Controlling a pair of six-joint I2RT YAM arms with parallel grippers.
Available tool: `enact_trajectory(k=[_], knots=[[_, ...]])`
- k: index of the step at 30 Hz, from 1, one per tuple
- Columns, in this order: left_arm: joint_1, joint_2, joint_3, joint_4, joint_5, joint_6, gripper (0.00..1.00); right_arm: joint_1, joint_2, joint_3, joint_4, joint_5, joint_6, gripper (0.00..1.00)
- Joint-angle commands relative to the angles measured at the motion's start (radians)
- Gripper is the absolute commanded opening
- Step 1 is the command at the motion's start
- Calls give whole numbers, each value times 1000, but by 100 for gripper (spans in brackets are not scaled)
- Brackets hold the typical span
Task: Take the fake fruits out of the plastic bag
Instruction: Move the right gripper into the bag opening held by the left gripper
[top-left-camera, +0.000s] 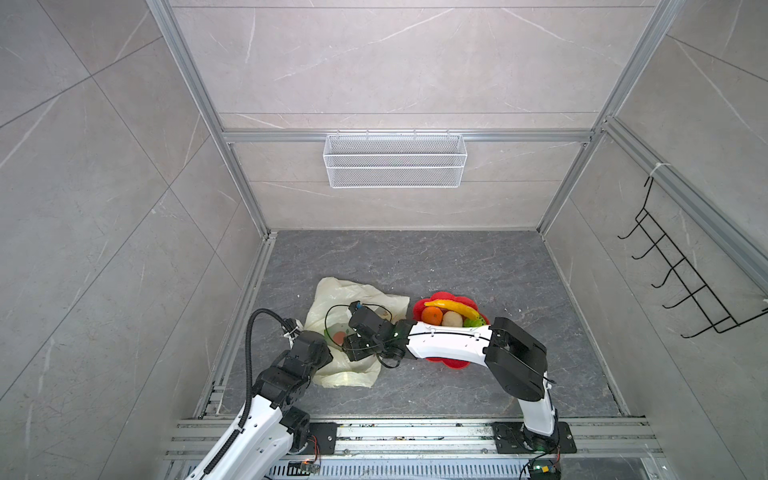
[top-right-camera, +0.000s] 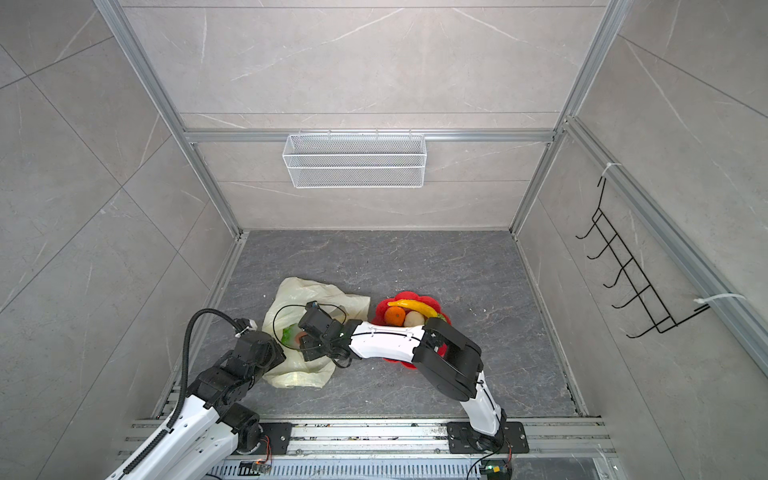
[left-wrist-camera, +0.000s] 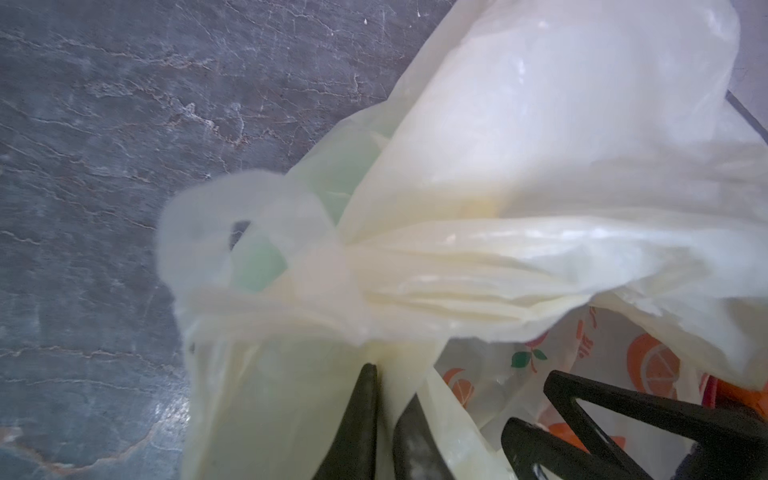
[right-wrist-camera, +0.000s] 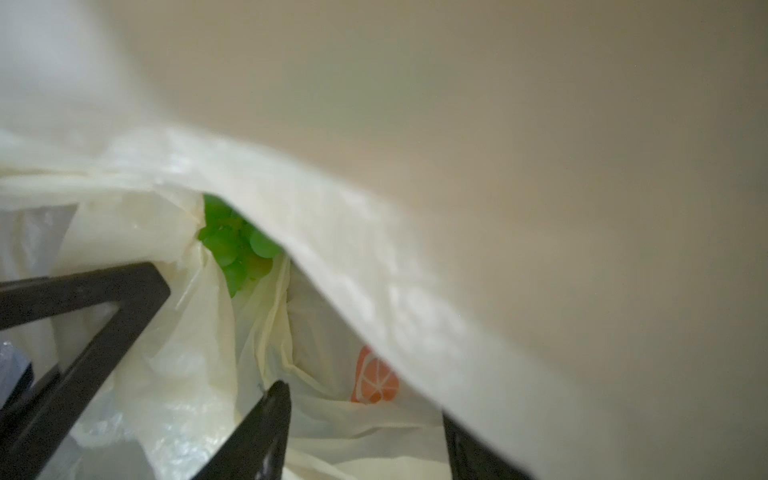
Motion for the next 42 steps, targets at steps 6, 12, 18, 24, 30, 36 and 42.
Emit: enact_trajectory(k=[6, 12, 18, 24, 30, 36, 42], knots=[[-1, -17, 32, -10, -12, 17, 11, -10, 95, 172, -14, 18, 182, 68], [-1, -42, 21, -7, -2, 21, 10, -11, 203, 315, -109, -5, 275, 76], [-1, -51, 0, 1, 6, 6, 10, -11, 275, 392, -127, -58, 334, 80], [-1, -52, -8, 21, 33, 10, 11, -10, 318, 420, -36, -164, 340, 84], [-1, -53, -12, 58, 79, 34, 10, -8, 350, 441, -29, -167, 337, 90], [-1, -58, 4, 31, 79, 29, 8, -7, 375, 442, -127, -83, 332, 86], [-1, -136, -23, -204, -65, -204, 7, -29, 271, 229, -20, -13, 350, 82]])
